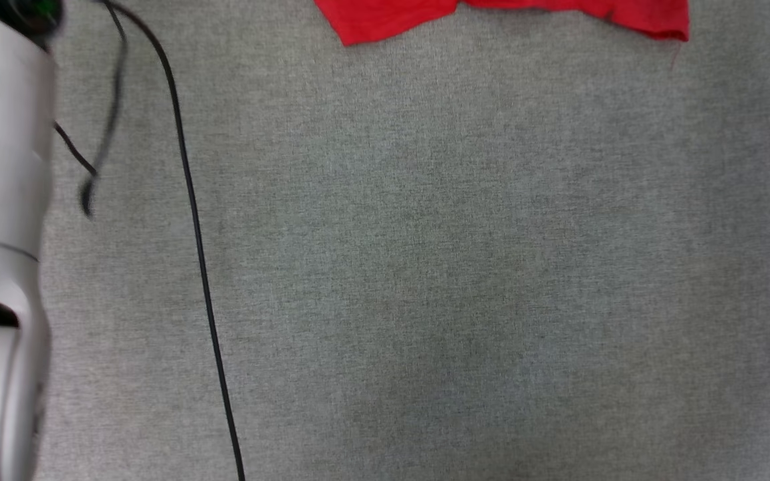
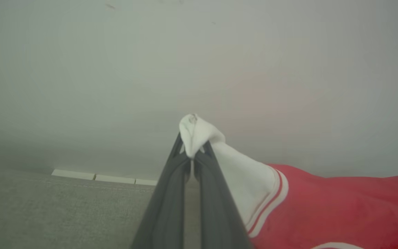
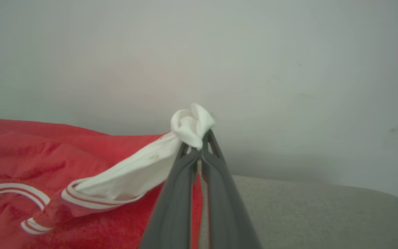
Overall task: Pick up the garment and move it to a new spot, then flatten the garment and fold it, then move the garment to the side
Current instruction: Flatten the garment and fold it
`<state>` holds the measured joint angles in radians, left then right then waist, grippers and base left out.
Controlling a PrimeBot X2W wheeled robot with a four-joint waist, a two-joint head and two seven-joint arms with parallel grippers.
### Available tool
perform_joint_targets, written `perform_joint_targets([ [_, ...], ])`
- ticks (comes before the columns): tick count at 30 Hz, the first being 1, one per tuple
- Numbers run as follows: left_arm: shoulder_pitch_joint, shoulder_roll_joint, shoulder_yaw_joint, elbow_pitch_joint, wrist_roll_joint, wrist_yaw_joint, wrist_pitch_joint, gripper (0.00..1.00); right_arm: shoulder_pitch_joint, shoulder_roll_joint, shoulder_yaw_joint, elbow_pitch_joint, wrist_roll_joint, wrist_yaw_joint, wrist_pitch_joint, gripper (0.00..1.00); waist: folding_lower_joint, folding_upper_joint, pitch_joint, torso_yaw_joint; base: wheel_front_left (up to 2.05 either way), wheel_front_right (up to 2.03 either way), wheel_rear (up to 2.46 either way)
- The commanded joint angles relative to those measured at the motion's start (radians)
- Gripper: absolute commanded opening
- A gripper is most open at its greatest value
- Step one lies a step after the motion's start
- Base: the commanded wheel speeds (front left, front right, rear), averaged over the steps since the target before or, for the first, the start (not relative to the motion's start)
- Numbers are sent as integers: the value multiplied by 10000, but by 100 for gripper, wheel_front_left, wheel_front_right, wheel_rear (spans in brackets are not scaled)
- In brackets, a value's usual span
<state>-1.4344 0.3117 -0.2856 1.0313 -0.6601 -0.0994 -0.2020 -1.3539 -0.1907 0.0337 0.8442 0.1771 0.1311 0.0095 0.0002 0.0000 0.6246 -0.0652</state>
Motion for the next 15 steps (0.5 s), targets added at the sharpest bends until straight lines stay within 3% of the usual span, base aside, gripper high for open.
perform_joint_targets([
  [1,317,-66,83,184,-187,-83,-50,0,290,36,36,165,82,-7,-163,0,-2,0,-132,23,0,0,0],
  [8,2196,-320,141,776,-848,-302,-391,0,2112,83,111,1049,826,-9,-995,0,-2,0,-1223,111,0,0,0],
  [15,4738,-246,-52,87,-1227,-313,-614,0,4452,-226,453,1115,1621,-7,-1453,0,-2,0,-2728,201,0,0,0],
])
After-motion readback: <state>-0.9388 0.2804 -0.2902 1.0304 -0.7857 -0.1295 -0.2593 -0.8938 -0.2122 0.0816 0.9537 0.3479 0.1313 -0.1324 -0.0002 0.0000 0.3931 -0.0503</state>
